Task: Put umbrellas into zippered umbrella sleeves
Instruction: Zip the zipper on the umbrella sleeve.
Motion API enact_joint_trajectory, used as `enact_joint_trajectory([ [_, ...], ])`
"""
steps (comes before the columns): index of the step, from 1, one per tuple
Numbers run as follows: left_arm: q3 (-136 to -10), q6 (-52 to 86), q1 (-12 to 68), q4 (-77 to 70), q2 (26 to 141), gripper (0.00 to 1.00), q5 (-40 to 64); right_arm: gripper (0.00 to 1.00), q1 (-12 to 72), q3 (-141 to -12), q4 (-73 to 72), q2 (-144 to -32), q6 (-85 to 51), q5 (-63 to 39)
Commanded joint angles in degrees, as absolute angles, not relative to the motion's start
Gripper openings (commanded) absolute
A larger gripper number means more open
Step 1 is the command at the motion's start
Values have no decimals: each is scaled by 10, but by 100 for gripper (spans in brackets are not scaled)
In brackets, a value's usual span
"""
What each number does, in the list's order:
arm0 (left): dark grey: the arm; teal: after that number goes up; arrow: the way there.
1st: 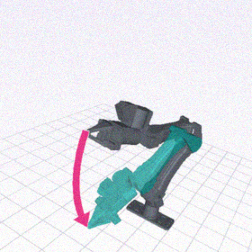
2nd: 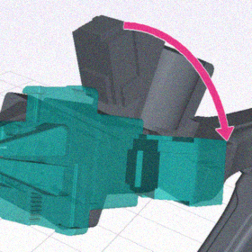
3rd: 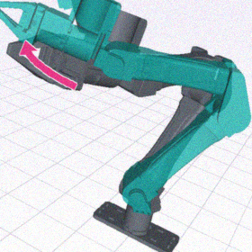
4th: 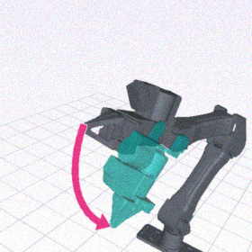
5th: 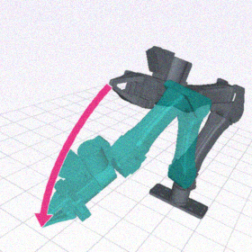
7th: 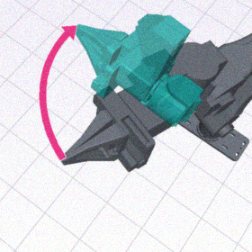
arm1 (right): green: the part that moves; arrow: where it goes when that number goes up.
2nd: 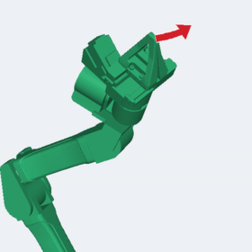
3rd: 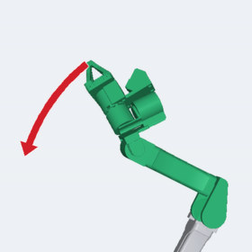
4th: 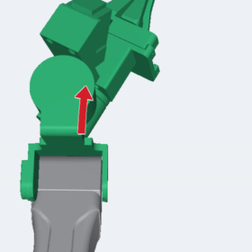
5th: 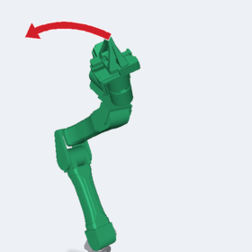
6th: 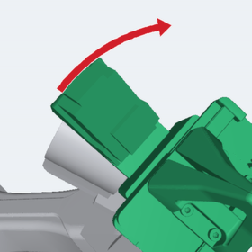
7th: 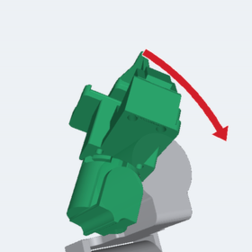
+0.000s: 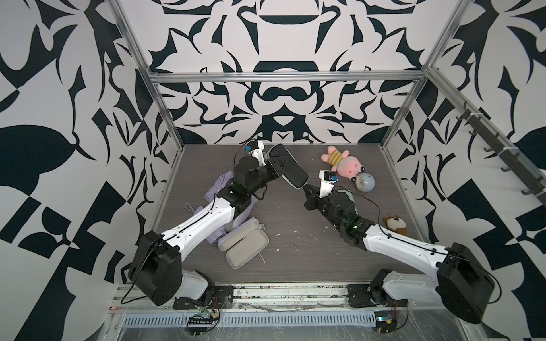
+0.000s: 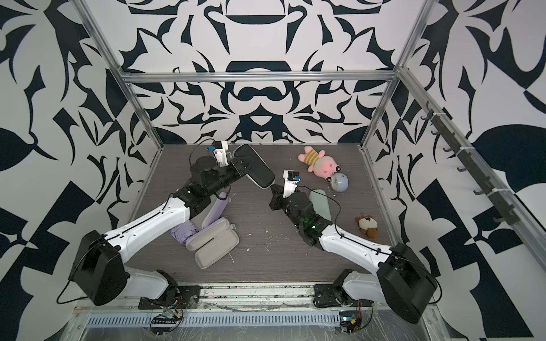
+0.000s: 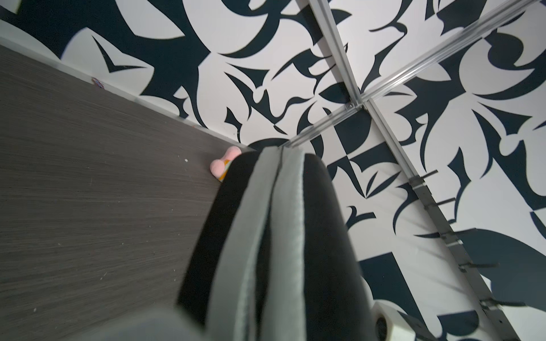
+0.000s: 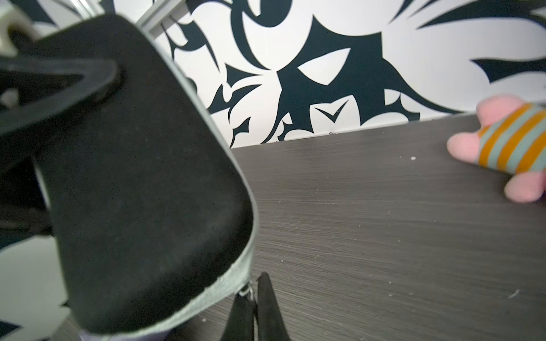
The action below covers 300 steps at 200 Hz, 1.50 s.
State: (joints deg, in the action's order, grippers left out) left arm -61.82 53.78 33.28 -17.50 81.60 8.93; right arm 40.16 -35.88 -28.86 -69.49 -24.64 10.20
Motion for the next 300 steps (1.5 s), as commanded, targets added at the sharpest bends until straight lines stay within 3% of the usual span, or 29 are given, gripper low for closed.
enact_joint_trajectory([
  [1, -681, 544, 270, -146, 843, 0, 283, 0, 359, -389, -195, -680, -124, 189],
  [26, -747, 480, 257, -24, 893, 0, 425, 0, 358, -409, -174, -667, -36, 185],
  [62, -777, 361, 257, 157, 906, 0, 471, 0, 348, -449, -152, -674, 51, 196],
  [114, -768, 229, 288, 303, 934, 0, 527, 0, 343, -516, -143, -686, 172, 152],
  [229, -750, 121, 388, 356, 980, 10, 575, 0, 299, -687, -108, -739, 265, 125],
  [250, -757, 110, 359, 341, 970, 15, 545, 0, 296, -701, 1, -728, 229, 14],
  [261, -751, 119, 328, 294, 954, 17, 534, 21, 295, -690, 48, -719, 186, -62],
  [273, -735, 127, 303, 231, 932, 21, 529, 35, 293, -652, 76, -703, 155, -104],
  [300, -726, 53, 287, 186, 906, 34, 517, 50, 245, -576, 89, -668, 76, -238],
])
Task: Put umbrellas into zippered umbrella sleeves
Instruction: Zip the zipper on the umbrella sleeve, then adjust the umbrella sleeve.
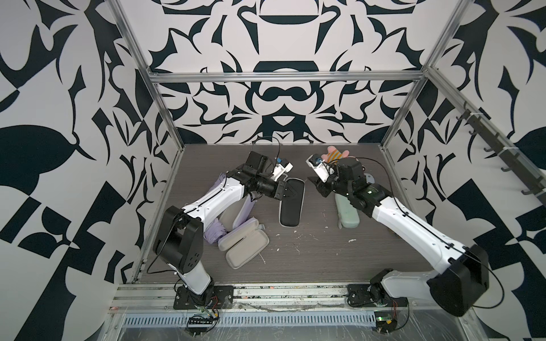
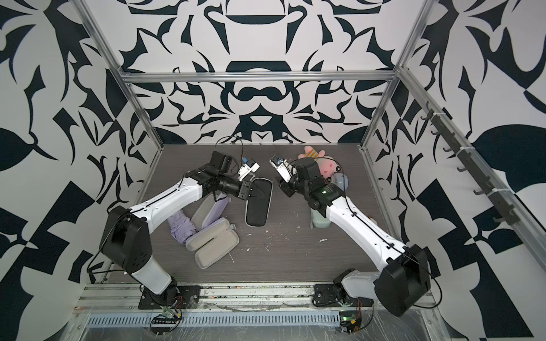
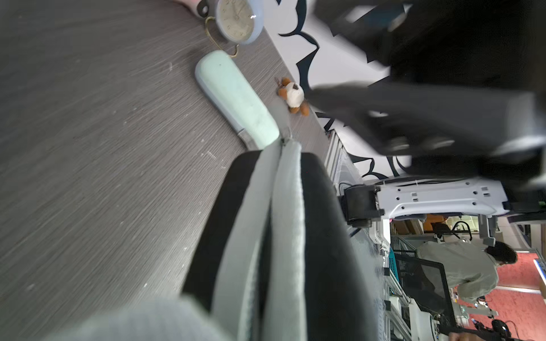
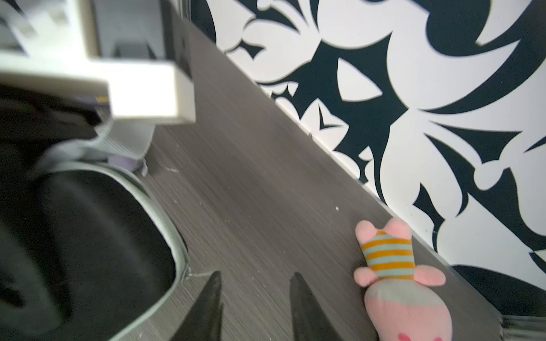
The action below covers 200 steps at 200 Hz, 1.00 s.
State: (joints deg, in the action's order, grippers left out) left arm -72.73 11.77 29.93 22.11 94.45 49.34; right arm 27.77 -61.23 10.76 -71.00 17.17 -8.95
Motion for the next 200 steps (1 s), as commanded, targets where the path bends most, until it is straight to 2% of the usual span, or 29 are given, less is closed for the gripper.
enact_joint_trajectory([
  [1, -727, 49, 287, 187, 907, 34, 517, 51, 242, -575, 90, -667, 72, -247],
  [21, -738, -13, 287, 203, 907, 41, 519, 72, 217, -563, 72, -663, 11, -384],
  [30, -745, -38, 288, 218, 909, 42, 529, 77, 216, -571, 80, -672, 2, -430],
  [57, -754, -106, 303, 264, 907, 46, 551, 80, 215, -593, 82, -719, -15, -499],
  [87, -759, -153, 319, 304, 902, 46, 563, 77, 214, -614, 58, -768, -38, -558],
  [96, -758, -158, 319, 304, 899, 46, 563, 74, 214, -619, 57, -780, -42, -578],
  [111, -758, -164, 321, 304, 897, 46, 567, 63, 214, -621, 44, -797, -50, -593],
  [119, -759, -167, 323, 304, 896, 46, 571, 54, 214, -620, 28, -807, -59, -607],
  [132, -764, -167, 324, 303, 901, 48, 570, 33, 214, -622, 4, -821, -83, -631],
  [174, -779, -44, 276, 225, 894, 54, 531, 0, 206, -588, -101, -833, -179, -633],
  [200, -756, 74, 233, 138, 869, 70, 538, 0, 168, -536, -228, -805, -301, -535],
])
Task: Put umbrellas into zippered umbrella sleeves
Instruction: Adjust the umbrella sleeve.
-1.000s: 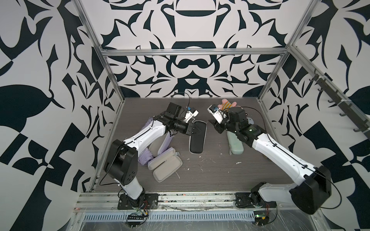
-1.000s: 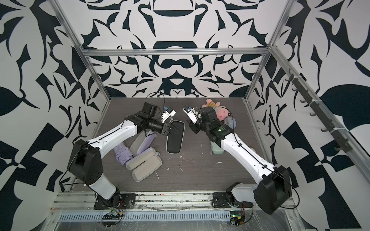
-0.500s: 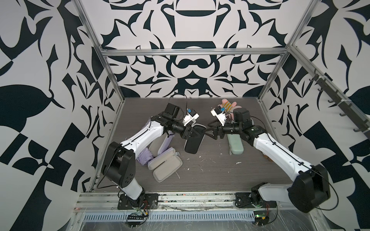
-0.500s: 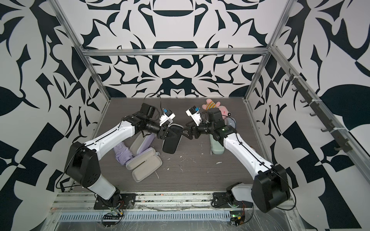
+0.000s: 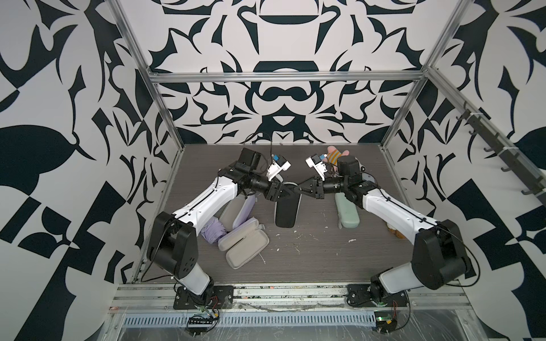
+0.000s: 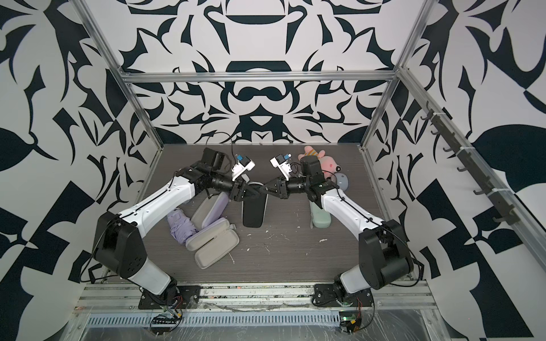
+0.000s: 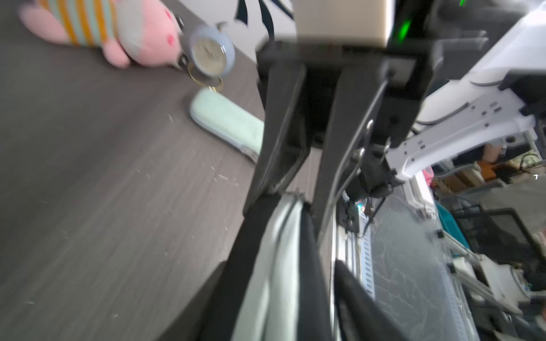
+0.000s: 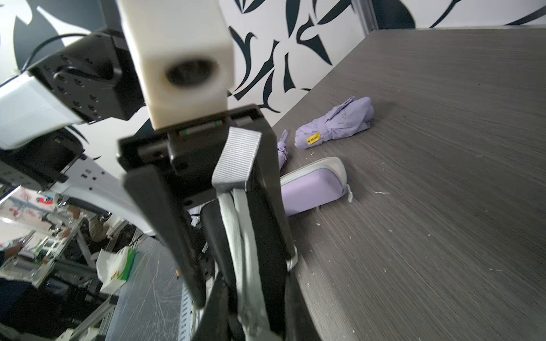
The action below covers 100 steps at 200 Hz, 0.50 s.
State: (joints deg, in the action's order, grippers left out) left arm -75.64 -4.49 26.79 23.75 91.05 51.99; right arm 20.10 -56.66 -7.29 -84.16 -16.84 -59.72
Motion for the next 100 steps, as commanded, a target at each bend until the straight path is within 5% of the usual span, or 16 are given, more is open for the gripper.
enact_joint_trajectory([
  [1, -754, 80, 231, 134, 868, 70, 538, 0, 166, -534, -232, -804, -306, -528],
  [29, -677, 266, 202, -21, 811, 79, 419, 0, 143, -487, -292, -771, -428, -339],
  [49, -575, 403, 231, -157, 765, 99, 270, 0, 153, -425, -393, -748, -556, -176],
  [72, -491, 543, 278, -268, 761, 100, 170, 0, 204, -364, -475, -721, -624, 8],
  [100, -434, 639, 336, -366, 795, 100, 94, 0, 266, -351, -519, -731, -694, 88],
])
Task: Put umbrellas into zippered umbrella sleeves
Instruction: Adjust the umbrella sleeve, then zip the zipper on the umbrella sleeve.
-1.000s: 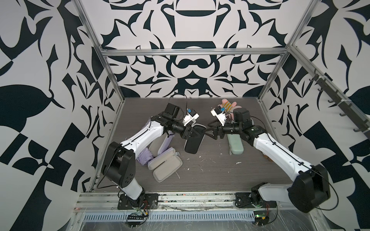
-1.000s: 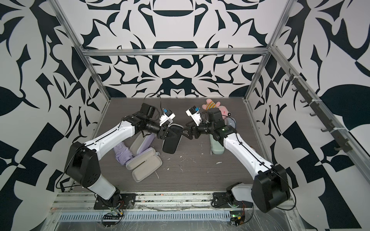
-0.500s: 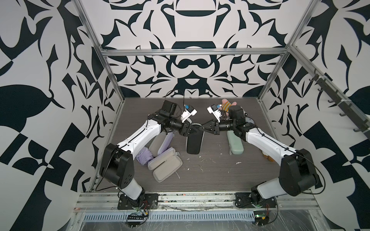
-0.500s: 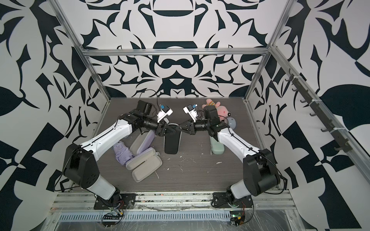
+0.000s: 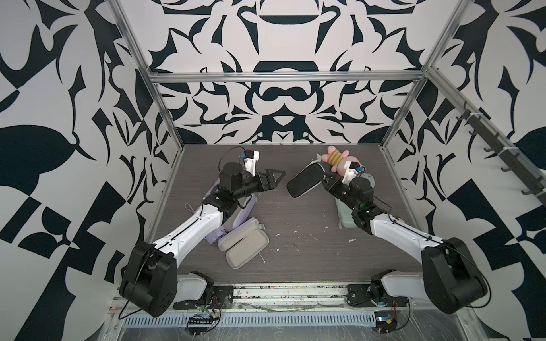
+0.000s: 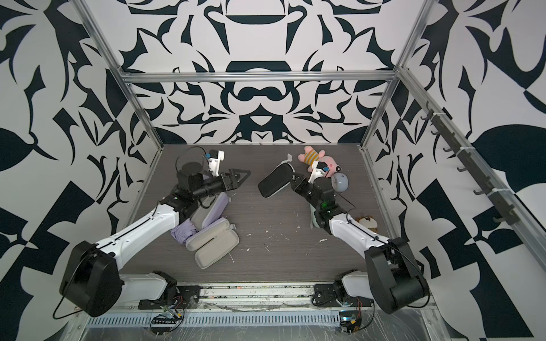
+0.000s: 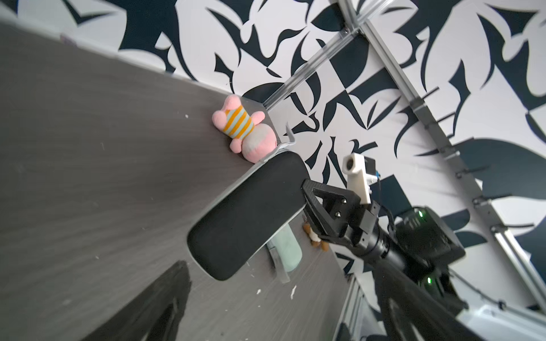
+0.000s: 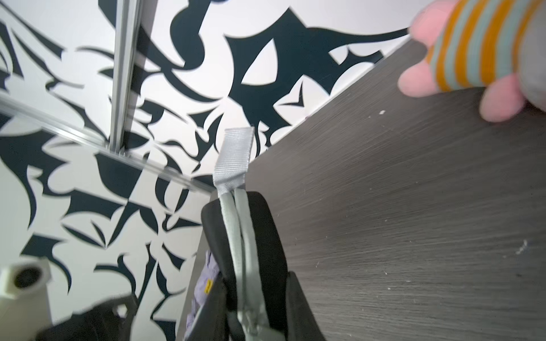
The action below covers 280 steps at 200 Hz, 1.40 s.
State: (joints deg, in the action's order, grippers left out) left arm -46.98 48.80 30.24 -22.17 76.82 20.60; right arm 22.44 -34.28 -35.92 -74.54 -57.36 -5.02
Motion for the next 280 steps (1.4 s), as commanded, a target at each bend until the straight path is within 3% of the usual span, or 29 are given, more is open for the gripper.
enact_joint_trajectory([
  [1, -434, 642, 336, -369, 797, 100, 92, 0, 268, -351, -520, -733, -697, 88],
  [71, -401, 737, 330, -467, 858, 100, 63, 0, 335, -332, -547, -737, -798, 136],
  [88, -409, 770, 330, -537, 895, 96, 75, 0, 357, -332, -544, -747, -823, 132],
  [107, -427, 797, 330, -590, 930, 86, 96, 0, 372, -320, -562, -759, -848, 135],
  [142, -433, 817, 325, -654, 956, 50, 106, 0, 373, -299, -566, -762, -867, 117],
  [149, -437, 818, 317, -656, 955, 40, 113, 13, 370, -296, -551, -757, -862, 99],
  [165, -451, 806, 284, -644, 945, 15, 153, 43, 333, -284, -509, -734, -808, 28],
  [173, -462, 795, 262, -622, 935, 7, 181, 50, 303, -279, -464, -714, -760, -13],
  [200, -524, 714, 221, -470, 893, 0, 271, 46, 268, -288, -236, -632, -479, -16],
  [228, -607, 594, 220, -266, 857, 0, 325, 33, 299, -310, -192, -618, -260, 26],
  [280, -659, 537, 228, -144, 831, 2, 352, 40, 373, -379, -209, -651, -85, 96],
])
